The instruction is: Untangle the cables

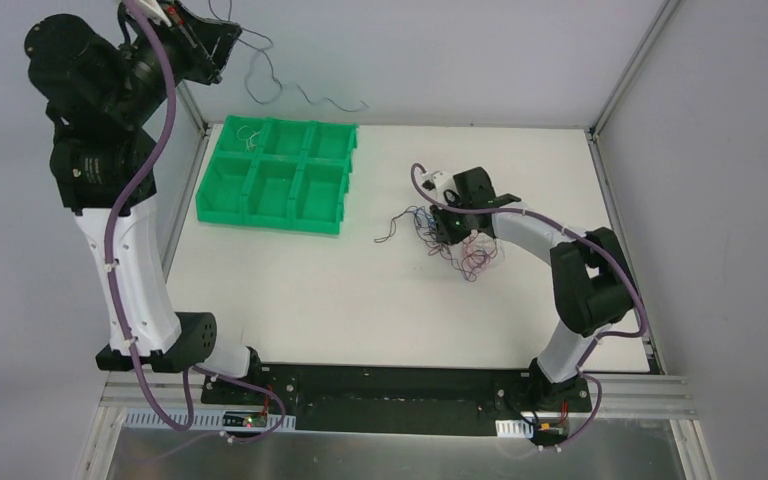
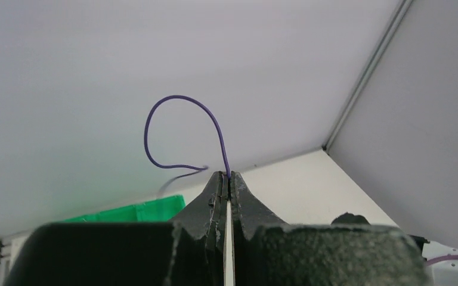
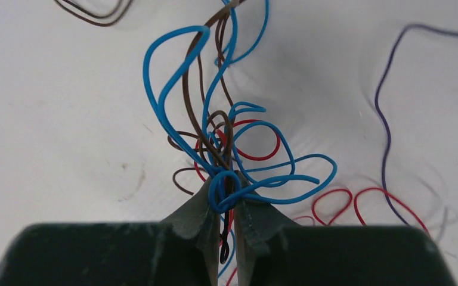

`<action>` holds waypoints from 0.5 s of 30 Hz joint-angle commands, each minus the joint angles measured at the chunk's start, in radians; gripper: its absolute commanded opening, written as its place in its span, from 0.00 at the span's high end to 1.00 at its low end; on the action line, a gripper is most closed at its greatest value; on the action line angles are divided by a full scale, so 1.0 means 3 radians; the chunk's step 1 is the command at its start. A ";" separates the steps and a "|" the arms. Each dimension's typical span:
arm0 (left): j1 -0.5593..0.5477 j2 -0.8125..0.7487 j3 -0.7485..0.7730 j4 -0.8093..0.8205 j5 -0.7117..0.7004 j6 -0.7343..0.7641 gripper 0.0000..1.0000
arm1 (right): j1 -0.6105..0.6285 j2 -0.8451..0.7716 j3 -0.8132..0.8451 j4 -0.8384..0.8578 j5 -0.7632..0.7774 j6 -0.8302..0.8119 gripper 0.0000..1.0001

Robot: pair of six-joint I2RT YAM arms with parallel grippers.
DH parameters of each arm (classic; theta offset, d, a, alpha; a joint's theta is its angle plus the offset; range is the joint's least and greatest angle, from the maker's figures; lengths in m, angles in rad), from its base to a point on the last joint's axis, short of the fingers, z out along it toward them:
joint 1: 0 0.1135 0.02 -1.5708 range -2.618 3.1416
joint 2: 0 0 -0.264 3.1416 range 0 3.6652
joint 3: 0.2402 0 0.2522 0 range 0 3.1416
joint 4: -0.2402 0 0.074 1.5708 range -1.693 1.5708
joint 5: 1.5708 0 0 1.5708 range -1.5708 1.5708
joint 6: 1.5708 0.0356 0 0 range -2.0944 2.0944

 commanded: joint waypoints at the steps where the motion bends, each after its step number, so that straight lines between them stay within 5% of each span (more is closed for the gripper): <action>1: 0.0014 -0.0213 0.0115 0.0368 -0.0252 0.0120 1.00 | -0.0136 -0.0005 0.0007 -0.0526 0.0098 -0.0337 0.87; 7: 0.0025 -0.0234 0.0052 0.0353 -0.0606 0.0367 1.00 | -0.0352 -0.0011 -0.0033 -0.0737 0.0127 -0.0513 0.88; 15: 0.0040 -0.0429 -0.0684 0.0391 -0.1148 0.0798 1.00 | -0.0408 -0.0174 0.0049 -0.0950 -0.0080 -0.0406 0.88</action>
